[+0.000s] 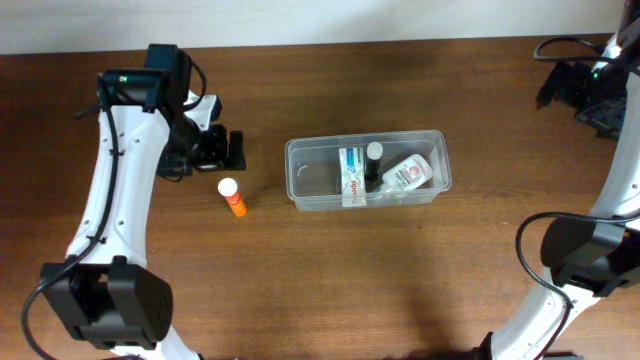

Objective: Pack container
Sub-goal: 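Raise the left gripper and move it over the orange tube, then lower the left gripper and grasp the orange Redoxon tube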

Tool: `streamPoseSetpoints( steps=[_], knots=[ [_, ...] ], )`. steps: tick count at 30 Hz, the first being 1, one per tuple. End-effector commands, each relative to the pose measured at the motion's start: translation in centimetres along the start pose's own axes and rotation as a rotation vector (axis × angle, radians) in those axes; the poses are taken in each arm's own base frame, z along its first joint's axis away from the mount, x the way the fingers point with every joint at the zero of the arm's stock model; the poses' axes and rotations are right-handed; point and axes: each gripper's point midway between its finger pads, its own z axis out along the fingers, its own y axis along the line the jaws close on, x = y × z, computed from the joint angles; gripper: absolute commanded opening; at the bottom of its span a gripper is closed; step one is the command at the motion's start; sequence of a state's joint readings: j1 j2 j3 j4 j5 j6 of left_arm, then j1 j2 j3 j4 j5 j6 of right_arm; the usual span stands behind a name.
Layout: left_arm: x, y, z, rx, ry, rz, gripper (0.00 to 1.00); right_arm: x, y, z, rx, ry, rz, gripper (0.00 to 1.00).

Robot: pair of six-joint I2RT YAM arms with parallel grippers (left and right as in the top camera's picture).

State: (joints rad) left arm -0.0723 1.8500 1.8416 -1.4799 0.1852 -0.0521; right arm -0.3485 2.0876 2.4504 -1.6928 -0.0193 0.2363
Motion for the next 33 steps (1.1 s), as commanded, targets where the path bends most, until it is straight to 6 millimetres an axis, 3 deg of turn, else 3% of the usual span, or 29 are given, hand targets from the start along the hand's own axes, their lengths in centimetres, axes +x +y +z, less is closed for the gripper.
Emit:
streamPoseSetpoints(
  steps=[1, 11, 23, 33],
  knots=[
    [1.1, 0.4, 1.3, -0.036, 0.053, -0.010, 0.99, 0.2, -0.3, -0.8, 0.000, -0.015, 0.013, 0.98],
    [1.3, 0.6, 2.0, -0.045, 0.068, -0.066, 0.99, 0.2, -0.3, -0.8, 0.000, -0.015, 0.013, 0.98],
    [1.3, 1.5, 5.2, -0.085, 0.153, -0.095, 0.99, 0.2, -0.3, -0.8, 0.000, -0.015, 0.013, 0.98],
    [1.9, 0.7, 6.8, -0.094, 0.217, -0.072, 0.99, 0.2, -0.3, -0.8, 0.000, -0.015, 0.013, 0.98]
  ],
)
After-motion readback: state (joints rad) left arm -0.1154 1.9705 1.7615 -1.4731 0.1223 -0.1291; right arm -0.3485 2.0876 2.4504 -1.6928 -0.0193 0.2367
